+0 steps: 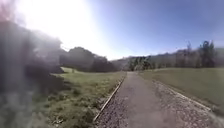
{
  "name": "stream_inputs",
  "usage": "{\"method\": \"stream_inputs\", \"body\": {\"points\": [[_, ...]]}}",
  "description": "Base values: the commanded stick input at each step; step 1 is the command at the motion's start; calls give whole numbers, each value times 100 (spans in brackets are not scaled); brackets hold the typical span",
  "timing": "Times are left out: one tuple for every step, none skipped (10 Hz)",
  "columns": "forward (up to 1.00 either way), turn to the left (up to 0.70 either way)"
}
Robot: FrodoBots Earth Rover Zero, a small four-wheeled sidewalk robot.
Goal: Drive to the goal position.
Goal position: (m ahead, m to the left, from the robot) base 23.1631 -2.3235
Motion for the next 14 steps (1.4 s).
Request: {"method": "stream_inputs", "body": {"points": [[50, -5], [50, -22], [50, -27], [50, -27], [50, -27], [50, -16], [50, -1], [50, -15], [50, -27], [50, -27], [50, -27], [50, -27], [50, -27], [50, -20]]}}
